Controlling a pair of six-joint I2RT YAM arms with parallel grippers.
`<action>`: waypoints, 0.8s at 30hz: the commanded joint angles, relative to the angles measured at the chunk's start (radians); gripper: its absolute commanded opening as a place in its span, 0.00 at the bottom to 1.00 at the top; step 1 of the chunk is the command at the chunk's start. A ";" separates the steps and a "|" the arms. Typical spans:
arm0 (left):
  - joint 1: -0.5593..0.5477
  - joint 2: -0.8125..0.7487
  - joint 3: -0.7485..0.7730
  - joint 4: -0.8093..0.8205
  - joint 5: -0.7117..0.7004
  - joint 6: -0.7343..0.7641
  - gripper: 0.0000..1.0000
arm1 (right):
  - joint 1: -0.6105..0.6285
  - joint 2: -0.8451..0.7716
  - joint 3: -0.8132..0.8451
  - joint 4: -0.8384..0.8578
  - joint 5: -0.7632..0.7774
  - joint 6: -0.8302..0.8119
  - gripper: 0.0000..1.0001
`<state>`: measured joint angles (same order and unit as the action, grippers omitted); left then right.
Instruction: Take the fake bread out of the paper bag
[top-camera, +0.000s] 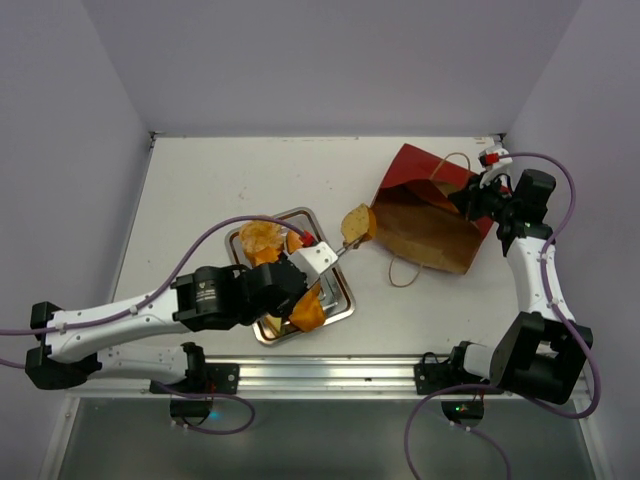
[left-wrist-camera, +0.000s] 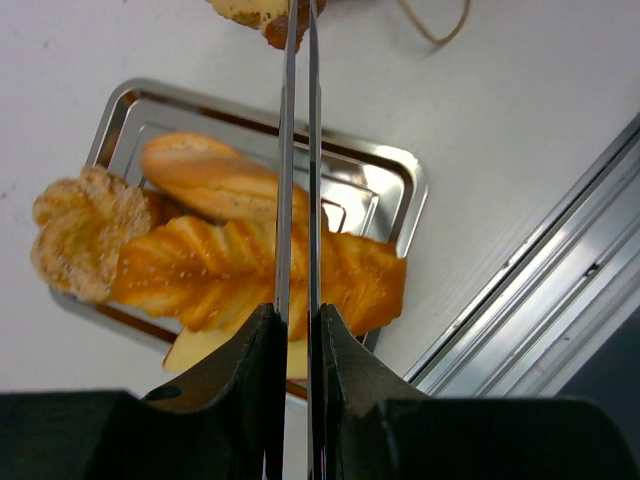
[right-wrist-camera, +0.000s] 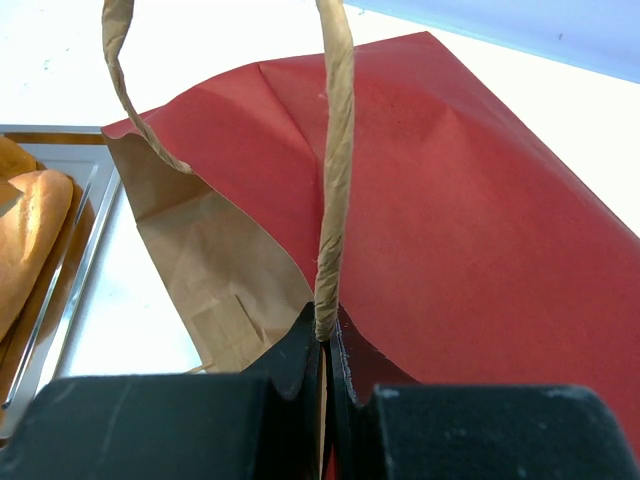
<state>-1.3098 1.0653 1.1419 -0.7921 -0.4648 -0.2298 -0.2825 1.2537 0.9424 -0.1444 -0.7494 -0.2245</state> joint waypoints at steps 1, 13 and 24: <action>-0.002 0.044 0.102 -0.257 -0.136 -0.063 0.00 | -0.004 -0.027 -0.002 0.025 0.015 0.013 0.03; -0.002 0.186 0.272 -0.421 -0.247 -0.100 0.00 | -0.003 -0.036 -0.002 0.026 0.010 0.014 0.03; 0.162 0.260 0.292 -0.427 -0.330 -0.092 0.00 | -0.003 -0.040 -0.001 0.025 0.001 0.017 0.03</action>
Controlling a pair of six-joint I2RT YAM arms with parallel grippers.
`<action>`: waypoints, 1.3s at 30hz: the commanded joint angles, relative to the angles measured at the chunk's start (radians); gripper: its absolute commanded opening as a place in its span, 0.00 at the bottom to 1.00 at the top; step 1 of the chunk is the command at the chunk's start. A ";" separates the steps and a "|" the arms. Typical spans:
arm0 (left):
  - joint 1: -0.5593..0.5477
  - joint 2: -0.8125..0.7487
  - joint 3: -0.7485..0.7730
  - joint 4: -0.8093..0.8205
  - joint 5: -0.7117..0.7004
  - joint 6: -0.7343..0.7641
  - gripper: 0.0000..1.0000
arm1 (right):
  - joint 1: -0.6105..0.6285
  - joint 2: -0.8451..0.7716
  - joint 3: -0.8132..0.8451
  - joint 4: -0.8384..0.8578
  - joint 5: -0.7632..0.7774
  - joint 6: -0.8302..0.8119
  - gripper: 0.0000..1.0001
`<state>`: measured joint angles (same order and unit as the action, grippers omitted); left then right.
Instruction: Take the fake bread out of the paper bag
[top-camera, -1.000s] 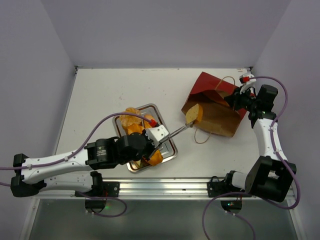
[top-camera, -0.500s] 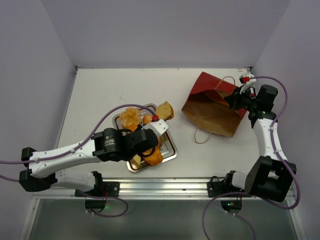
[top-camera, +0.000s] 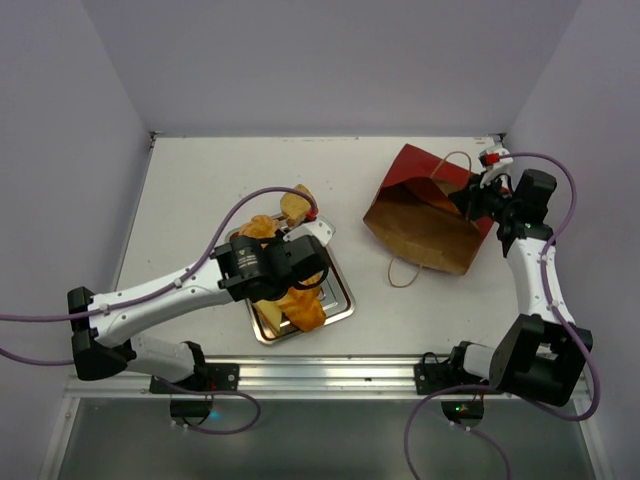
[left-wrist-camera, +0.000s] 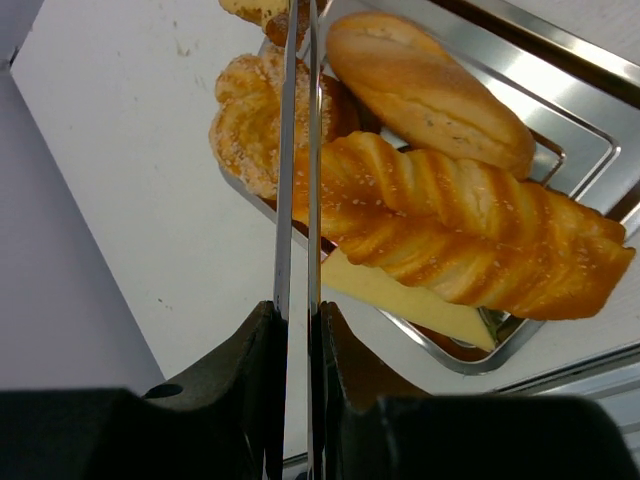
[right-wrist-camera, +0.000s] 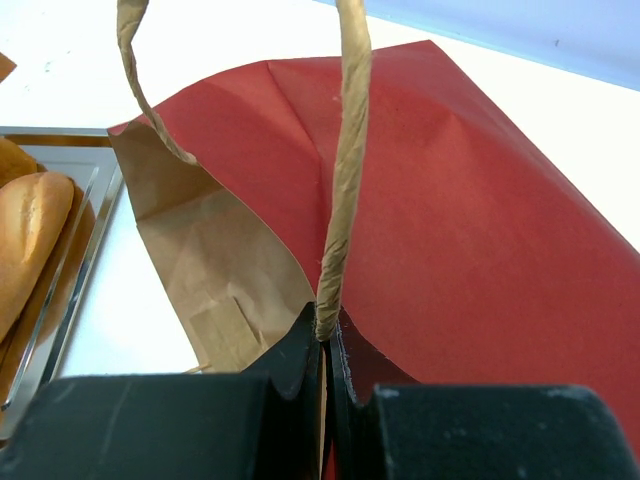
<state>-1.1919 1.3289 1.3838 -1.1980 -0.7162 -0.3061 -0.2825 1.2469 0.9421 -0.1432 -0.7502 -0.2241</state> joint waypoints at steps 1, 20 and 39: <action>0.078 -0.002 0.049 -0.023 -0.089 -0.019 0.00 | -0.003 -0.033 0.000 0.024 0.000 0.017 0.02; 0.089 -0.098 -0.035 -0.121 0.047 -0.280 0.00 | -0.003 -0.020 0.003 0.025 -0.006 0.019 0.03; 0.112 -0.183 -0.140 -0.121 0.100 -0.326 0.00 | -0.003 -0.023 0.000 0.025 -0.012 0.017 0.03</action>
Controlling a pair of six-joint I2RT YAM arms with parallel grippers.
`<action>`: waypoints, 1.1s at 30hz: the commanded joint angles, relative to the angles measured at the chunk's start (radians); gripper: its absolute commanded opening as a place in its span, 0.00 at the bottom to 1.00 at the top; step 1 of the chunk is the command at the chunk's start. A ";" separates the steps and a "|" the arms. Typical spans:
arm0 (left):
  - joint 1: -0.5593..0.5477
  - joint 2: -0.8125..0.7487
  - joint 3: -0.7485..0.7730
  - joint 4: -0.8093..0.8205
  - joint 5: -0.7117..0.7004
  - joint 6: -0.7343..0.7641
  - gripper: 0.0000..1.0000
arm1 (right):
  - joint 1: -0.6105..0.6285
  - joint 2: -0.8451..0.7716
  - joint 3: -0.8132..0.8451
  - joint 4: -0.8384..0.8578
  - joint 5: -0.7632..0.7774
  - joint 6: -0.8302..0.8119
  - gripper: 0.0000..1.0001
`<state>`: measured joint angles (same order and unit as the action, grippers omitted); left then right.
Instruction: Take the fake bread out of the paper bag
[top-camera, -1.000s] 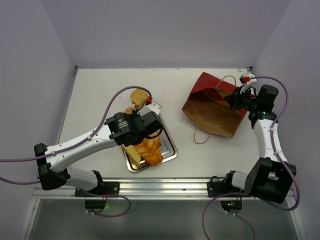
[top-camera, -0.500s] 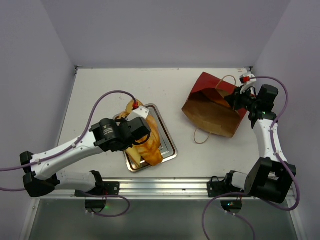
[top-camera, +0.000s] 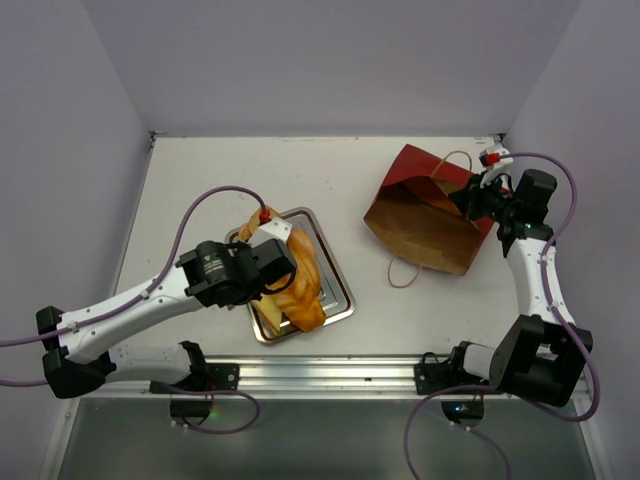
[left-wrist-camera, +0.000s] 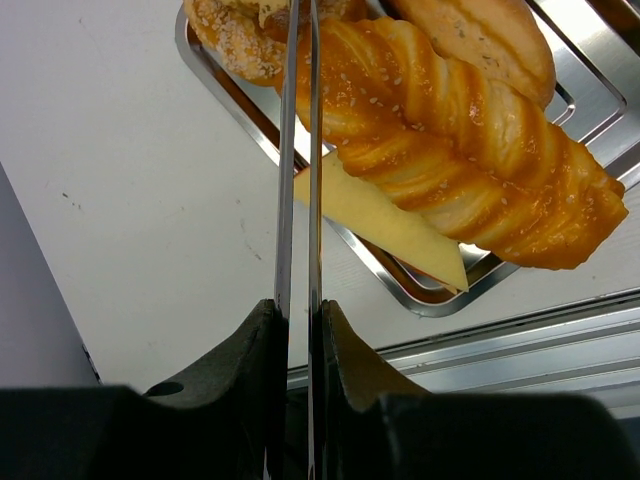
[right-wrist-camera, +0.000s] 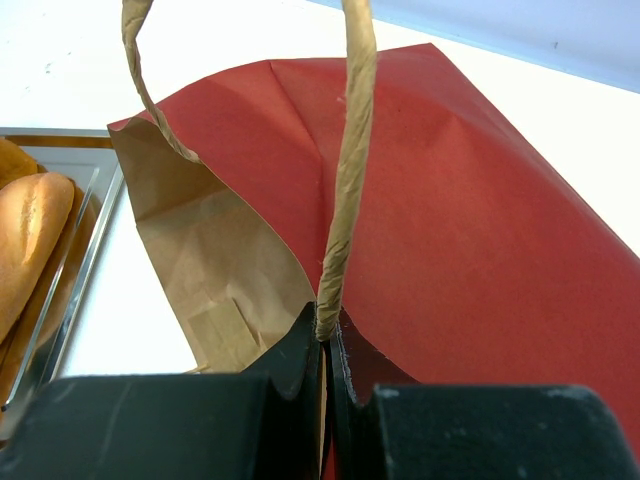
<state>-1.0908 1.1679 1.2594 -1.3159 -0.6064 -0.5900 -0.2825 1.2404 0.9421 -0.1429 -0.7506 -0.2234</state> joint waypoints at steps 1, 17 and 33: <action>0.011 -0.024 -0.023 -0.003 -0.007 -0.042 0.00 | -0.004 -0.018 -0.002 0.025 -0.013 0.016 0.03; 0.011 0.026 -0.080 0.001 -0.007 -0.044 0.27 | -0.003 -0.018 -0.002 0.025 -0.015 0.015 0.03; 0.011 0.032 -0.055 0.055 0.034 -0.021 0.41 | -0.003 -0.022 -0.002 0.022 -0.016 0.013 0.02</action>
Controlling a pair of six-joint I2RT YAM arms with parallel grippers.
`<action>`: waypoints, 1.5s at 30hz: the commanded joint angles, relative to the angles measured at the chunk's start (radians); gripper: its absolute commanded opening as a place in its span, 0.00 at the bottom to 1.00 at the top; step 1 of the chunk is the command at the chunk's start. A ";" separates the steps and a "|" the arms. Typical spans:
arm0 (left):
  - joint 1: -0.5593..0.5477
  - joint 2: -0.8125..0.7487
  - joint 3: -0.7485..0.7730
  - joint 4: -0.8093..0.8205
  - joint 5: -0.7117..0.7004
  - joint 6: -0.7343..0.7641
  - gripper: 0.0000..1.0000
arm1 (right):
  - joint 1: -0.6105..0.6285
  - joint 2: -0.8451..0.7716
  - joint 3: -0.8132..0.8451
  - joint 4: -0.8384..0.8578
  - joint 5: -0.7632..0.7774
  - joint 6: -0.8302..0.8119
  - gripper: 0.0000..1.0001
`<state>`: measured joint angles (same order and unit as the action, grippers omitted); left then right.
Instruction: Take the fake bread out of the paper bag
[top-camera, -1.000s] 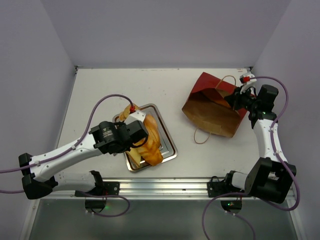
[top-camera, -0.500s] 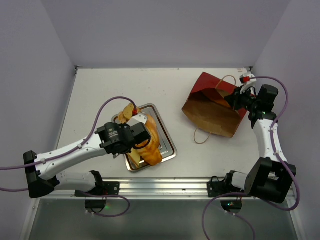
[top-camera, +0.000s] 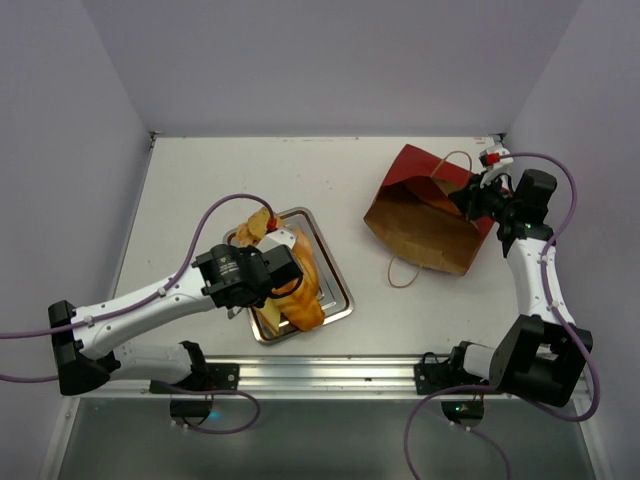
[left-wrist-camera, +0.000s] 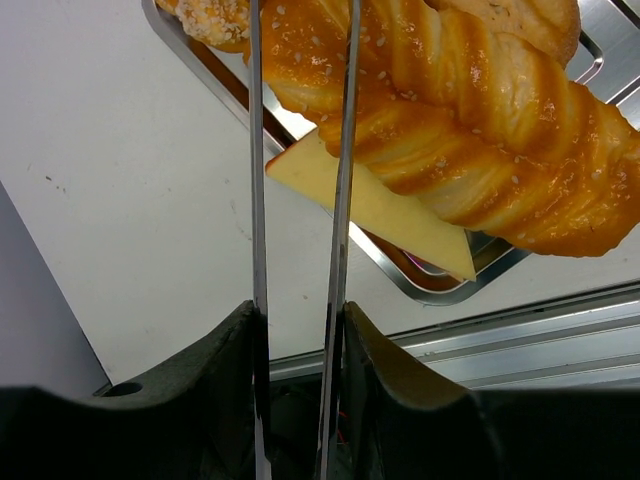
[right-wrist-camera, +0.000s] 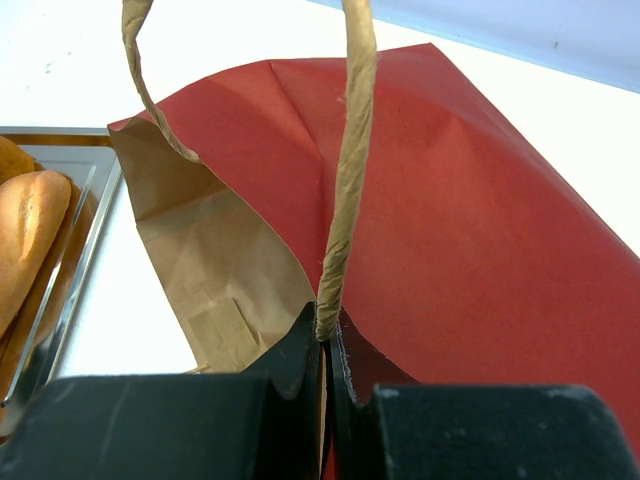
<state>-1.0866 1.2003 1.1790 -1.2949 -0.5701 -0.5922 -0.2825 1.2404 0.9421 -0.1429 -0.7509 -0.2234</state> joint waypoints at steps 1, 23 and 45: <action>0.007 -0.001 0.028 0.039 0.002 -0.017 0.41 | -0.003 -0.022 -0.002 0.023 -0.016 0.013 0.03; 0.007 -0.022 0.068 0.092 0.061 0.014 0.42 | -0.003 -0.022 -0.002 0.023 -0.018 0.013 0.03; 0.007 -0.034 0.128 0.103 0.039 0.020 0.42 | -0.003 -0.022 -0.002 0.022 -0.019 0.012 0.03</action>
<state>-1.0866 1.1942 1.2552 -1.2201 -0.5091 -0.5827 -0.2825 1.2404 0.9421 -0.1432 -0.7513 -0.2237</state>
